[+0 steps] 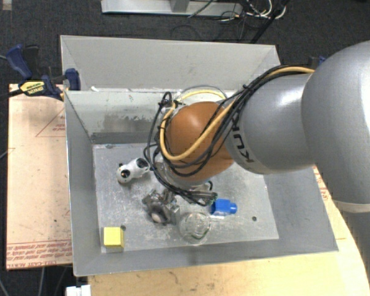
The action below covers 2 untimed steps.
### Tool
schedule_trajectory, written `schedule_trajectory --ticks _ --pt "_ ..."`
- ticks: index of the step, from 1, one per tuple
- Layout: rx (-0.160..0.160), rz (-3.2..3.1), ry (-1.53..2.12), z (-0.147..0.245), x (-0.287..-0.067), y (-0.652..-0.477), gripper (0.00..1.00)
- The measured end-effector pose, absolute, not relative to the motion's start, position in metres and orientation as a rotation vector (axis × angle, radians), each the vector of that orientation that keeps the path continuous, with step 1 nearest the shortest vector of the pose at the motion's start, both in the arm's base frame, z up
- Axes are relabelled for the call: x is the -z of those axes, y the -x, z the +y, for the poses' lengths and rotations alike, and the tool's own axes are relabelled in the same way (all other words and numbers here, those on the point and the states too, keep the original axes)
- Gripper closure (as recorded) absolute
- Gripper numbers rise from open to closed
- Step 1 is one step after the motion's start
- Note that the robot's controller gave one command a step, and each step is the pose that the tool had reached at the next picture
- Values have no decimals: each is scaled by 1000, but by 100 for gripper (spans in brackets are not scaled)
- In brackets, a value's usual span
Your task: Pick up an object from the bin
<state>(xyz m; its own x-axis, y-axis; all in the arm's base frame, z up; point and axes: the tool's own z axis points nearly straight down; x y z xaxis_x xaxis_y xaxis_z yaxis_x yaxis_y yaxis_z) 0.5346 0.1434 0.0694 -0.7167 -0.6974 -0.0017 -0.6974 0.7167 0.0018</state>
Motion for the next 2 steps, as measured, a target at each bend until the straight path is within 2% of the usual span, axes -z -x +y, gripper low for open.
schedule_trajectory --ticks 2 --pt "-4 2911 1180 144 -74 -534 100"
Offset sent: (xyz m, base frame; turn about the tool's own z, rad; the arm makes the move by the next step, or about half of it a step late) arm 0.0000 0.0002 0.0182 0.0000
